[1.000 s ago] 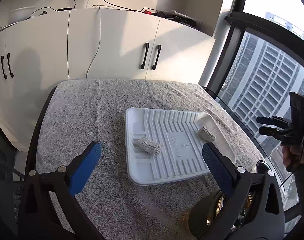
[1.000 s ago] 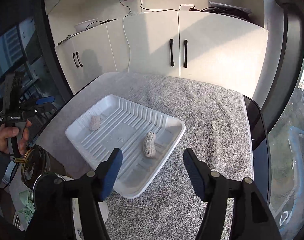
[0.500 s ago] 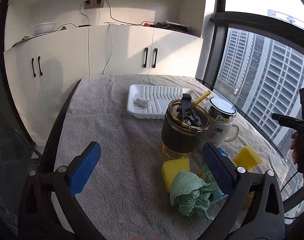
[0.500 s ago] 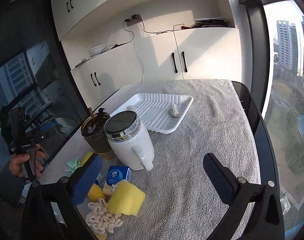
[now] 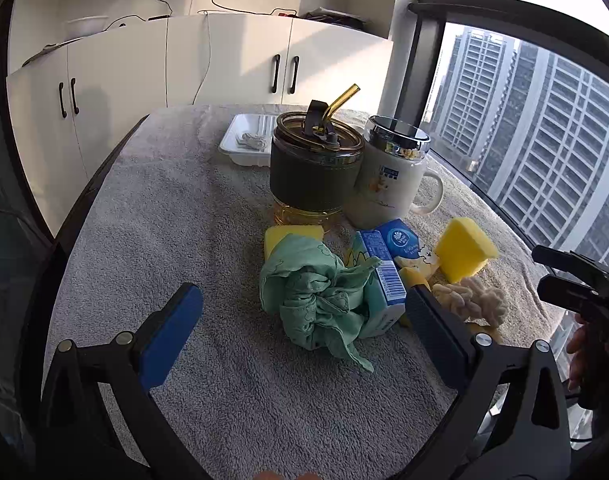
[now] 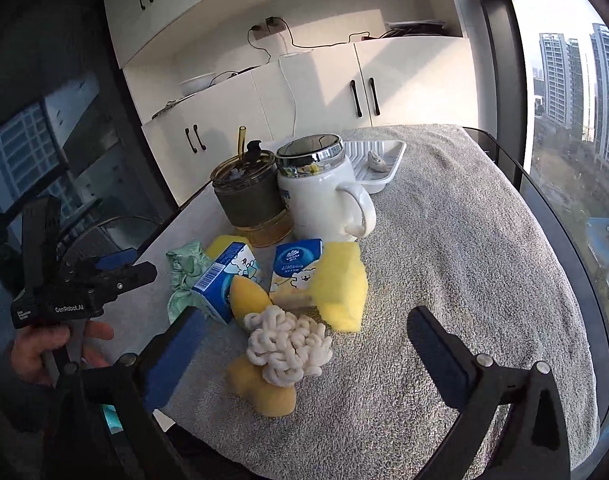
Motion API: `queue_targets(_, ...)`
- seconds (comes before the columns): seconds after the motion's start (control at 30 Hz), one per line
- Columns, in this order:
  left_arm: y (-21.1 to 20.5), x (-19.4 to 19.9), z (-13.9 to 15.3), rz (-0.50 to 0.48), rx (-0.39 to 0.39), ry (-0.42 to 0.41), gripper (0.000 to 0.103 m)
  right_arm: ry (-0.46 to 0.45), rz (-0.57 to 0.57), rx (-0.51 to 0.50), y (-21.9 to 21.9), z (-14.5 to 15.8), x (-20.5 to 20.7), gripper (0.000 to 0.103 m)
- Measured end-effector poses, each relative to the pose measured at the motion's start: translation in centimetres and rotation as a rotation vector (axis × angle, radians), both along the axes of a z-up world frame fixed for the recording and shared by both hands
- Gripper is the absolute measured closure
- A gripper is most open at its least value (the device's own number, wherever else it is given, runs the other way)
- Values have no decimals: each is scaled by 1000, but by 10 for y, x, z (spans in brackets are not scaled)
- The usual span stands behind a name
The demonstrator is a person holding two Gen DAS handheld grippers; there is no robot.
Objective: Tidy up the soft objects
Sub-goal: 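Grasp the mint-green cloth with the left tool while the right tool grasps the white rope knot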
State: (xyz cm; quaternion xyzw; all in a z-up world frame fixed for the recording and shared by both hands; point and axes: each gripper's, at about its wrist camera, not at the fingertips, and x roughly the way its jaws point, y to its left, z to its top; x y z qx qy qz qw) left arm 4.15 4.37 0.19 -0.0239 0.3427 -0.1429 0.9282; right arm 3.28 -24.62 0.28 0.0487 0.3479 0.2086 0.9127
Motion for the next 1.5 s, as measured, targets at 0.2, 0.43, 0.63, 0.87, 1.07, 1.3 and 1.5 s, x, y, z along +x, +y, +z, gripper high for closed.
queue_targets(0.2,3,-12,-1,36,16,-5,0,27,11,-26,20,-9,-10,0)
queue_targets(0.43,-3,-3,-19,30,10,44,0,37,-32,-81,30,-15,-10,0)
queue_targets(0.63,-12,14,-29,10,23,77,0,88,-57,-78,28,-23,0,0)
queue_targets(0.87,-5,32,-34,41,-4,122,0,110,-39,-87,32,-27,7,0)
queue_targets(1.07,-2,41,-44,61,-12,174,0,130,-36,-95,32,-32,12,1)
queue_targets(1.3,-8,49,-46,57,-12,187,0,145,-39,-101,31,-36,17,1)
queue_targets(1.5,-20,50,-50,-12,-40,193,60,156,-38,-106,32,-37,23,3)
